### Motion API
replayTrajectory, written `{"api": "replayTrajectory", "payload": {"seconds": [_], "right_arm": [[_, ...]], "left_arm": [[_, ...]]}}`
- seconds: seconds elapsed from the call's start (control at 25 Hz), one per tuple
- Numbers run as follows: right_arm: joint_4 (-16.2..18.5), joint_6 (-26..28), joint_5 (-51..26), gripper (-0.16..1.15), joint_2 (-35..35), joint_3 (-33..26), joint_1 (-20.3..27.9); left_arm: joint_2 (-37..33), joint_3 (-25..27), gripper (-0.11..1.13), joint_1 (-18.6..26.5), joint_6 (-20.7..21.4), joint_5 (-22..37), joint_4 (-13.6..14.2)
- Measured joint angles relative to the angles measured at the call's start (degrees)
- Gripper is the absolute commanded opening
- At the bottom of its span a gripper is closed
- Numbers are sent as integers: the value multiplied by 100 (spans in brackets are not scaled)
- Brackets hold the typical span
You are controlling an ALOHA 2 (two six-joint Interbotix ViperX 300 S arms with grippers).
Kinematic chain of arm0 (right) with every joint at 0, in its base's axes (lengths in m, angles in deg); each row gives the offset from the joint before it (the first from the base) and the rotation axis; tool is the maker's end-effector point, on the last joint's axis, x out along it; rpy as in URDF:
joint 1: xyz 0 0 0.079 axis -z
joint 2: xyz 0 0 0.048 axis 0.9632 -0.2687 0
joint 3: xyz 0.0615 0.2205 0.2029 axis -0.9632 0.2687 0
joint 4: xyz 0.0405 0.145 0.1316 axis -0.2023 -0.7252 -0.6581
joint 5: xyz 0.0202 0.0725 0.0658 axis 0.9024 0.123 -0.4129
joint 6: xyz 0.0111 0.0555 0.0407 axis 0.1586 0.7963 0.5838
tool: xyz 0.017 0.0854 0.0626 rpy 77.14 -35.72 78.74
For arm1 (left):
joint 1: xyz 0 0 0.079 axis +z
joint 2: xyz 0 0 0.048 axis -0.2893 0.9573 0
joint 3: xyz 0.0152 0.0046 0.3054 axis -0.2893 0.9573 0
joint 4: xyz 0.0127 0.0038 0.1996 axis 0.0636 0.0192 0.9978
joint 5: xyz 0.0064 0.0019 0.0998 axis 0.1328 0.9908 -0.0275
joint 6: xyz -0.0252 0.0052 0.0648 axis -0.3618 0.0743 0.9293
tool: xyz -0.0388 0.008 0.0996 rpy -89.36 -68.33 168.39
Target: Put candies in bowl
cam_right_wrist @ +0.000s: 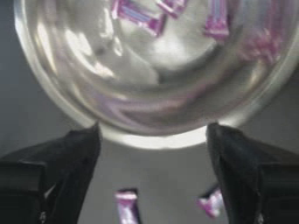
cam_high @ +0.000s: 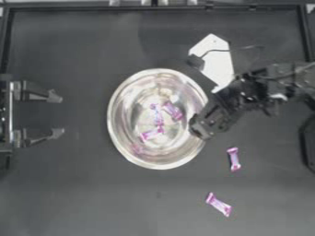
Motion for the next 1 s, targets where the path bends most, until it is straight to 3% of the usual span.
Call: {"api": "replayTrajectory", "payload": {"seconds": [0.16, 0.32, 0.64, 0.84, 1.0], "right_arm": [[729, 1485, -123, 98, 360, 396, -413], [1204, 2610, -378, 98, 527, 686, -809], [1336, 4632, -905, 98, 580, 1204, -1617], [1529, 5493, -773, 98, 589, 1529, -1898], [1687, 5836, -773, 98, 501, 1564, -1978]], "left_arm": [[0, -9, 101, 0, 9, 0, 0], [0, -9, 101, 0, 18, 0, 18], [0, -9, 101, 9, 18, 53, 18], [0, -9, 101, 0, 26, 53, 26], [0, -9, 101, 0, 26, 53, 26]]}}
